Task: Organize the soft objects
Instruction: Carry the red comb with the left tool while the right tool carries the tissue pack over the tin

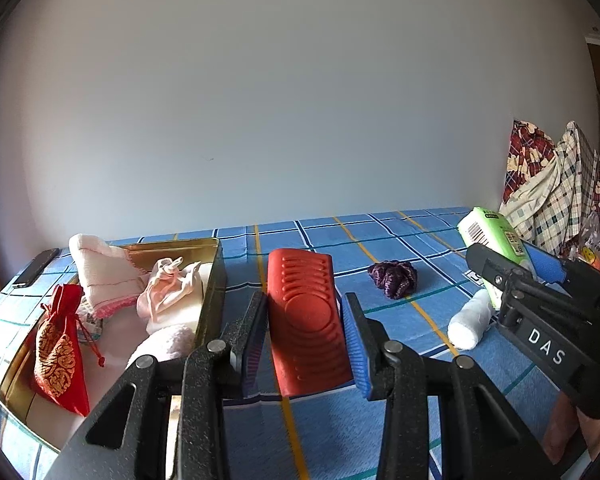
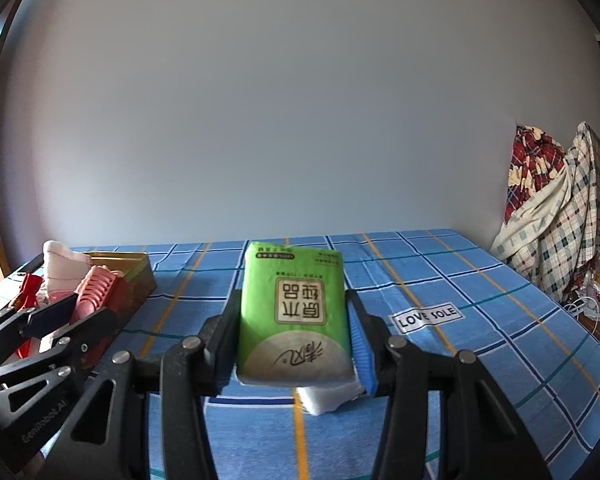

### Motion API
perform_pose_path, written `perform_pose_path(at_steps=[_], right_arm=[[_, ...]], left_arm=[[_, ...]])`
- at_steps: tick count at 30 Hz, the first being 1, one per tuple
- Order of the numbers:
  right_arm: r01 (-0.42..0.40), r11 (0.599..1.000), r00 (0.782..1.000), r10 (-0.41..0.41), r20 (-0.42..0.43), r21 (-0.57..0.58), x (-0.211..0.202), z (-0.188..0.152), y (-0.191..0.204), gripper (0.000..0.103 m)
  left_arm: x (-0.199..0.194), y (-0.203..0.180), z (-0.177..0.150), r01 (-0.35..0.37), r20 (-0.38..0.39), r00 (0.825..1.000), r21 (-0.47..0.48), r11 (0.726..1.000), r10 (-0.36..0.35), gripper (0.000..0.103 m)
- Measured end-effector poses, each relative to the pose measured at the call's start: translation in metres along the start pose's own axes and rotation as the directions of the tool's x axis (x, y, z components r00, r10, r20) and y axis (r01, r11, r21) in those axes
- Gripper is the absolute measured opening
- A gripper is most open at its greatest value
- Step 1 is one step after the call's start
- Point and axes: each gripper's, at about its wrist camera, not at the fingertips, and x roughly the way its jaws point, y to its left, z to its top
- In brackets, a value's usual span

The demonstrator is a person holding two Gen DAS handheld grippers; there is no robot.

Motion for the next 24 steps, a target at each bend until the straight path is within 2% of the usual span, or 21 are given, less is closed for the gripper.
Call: perform_pose_path(at_steps=[24], right_arm=[[-0.047,0.999,0.999,0.047,0.003,-0.016,-0.005,-0.003,0.022,0.049]], left_arm=[[-0.02,0.013,-0.004,-0.017,0.041,0.999,-0.013,1.0,0.017,0.039]])
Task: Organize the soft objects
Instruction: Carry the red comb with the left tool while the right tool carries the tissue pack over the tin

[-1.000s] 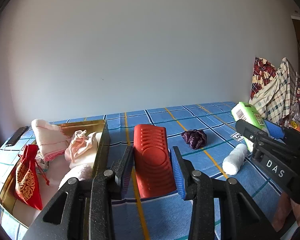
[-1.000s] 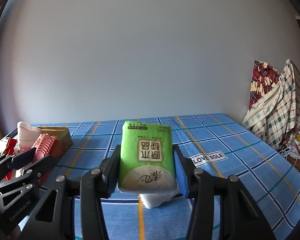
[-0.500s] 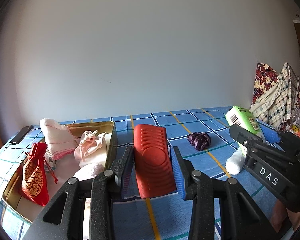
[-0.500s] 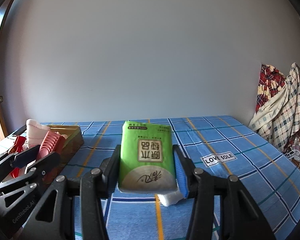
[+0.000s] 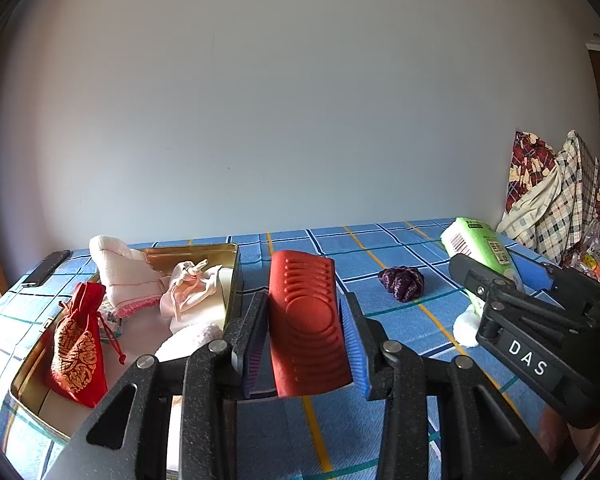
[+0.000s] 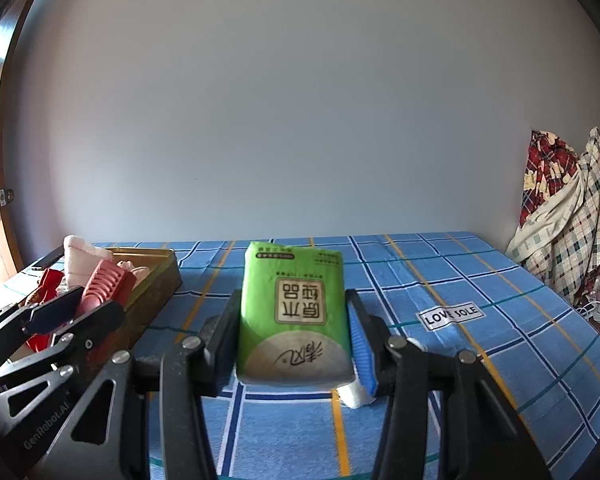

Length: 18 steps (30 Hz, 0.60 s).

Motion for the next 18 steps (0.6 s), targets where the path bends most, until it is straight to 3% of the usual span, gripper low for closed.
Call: perform_pose_path(at_steps=[18], right_arm=[[-0.014,1.0,1.0,0.014,0.002,-0.023,-0.002,-0.001,0.017,0.049]], left_arm=[[-0.011,0.012,-0.003,-0.008,0.011,1.0,-0.023,1.0,0.008,0.039]])
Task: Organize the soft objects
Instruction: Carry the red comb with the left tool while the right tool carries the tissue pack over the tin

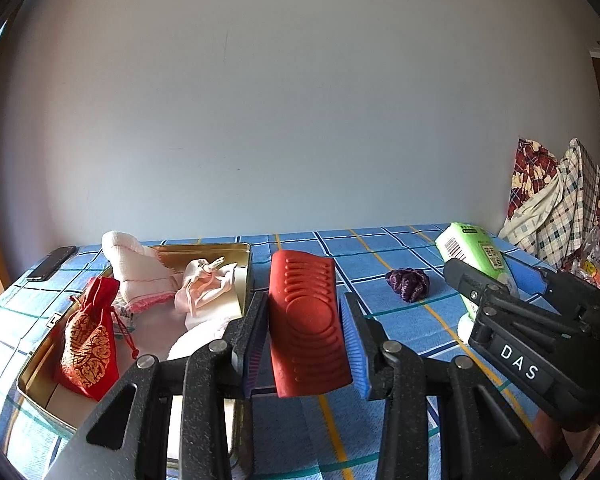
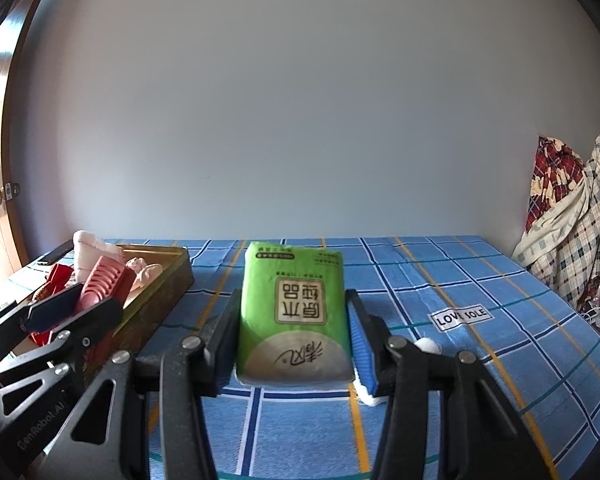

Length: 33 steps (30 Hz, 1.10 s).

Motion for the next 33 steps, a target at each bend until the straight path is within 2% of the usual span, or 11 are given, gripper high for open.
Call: perform_pose_path(at_steps=[14,33], right_arm=[[-0.007,1.0,1.0,0.007,0.021,0.004,-0.004,0.0,0.001,0.049],[-0.042,0.999,0.999,0.042,0.016,0.005,-0.003,-0.001,0.004,0.049]], left_arm=[[-0.007,0.008,-0.001,-0.017,0.02,1.0,-0.001,1.0,0.017,0.039],[-0.008,0.025,-0.001,-0.037,0.008,0.999,-0.027,0.999,0.037,0.039]])
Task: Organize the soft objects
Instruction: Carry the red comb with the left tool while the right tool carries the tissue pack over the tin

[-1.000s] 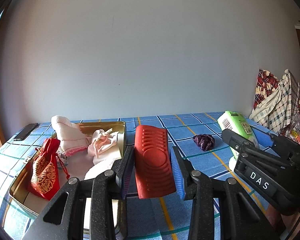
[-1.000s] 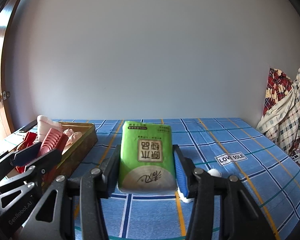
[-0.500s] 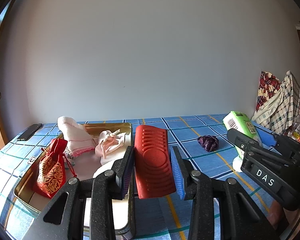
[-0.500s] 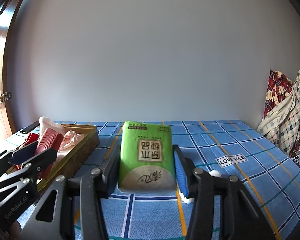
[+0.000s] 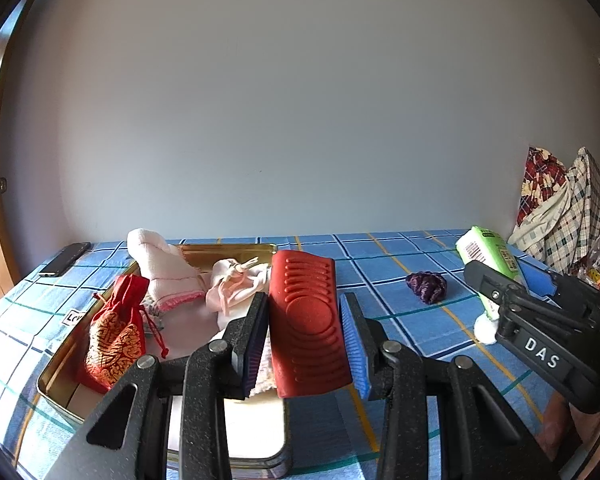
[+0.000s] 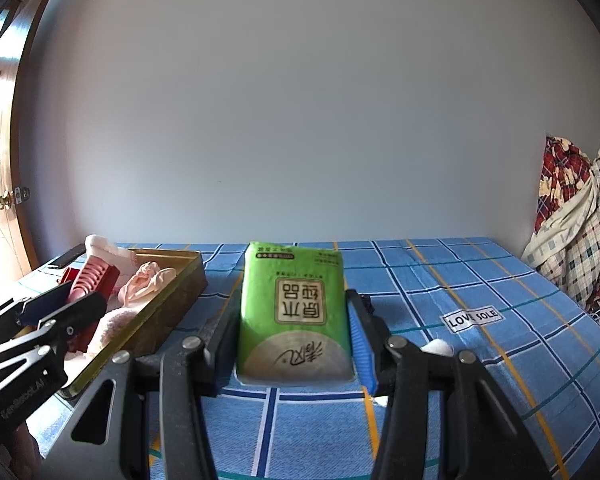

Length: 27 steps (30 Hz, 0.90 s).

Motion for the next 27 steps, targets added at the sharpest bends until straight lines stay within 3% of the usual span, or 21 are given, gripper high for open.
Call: perform_pose_path(at_steps=[27], right_arm=[[-0.101,0.993,0.995,0.101,-0.014,-0.054,0.008,-0.001,0.048,0.049]], left_arm=[[-0.005,0.048,0.0,-0.056,-0.019,0.998,-0.069,0.996,0.055,0.039]])
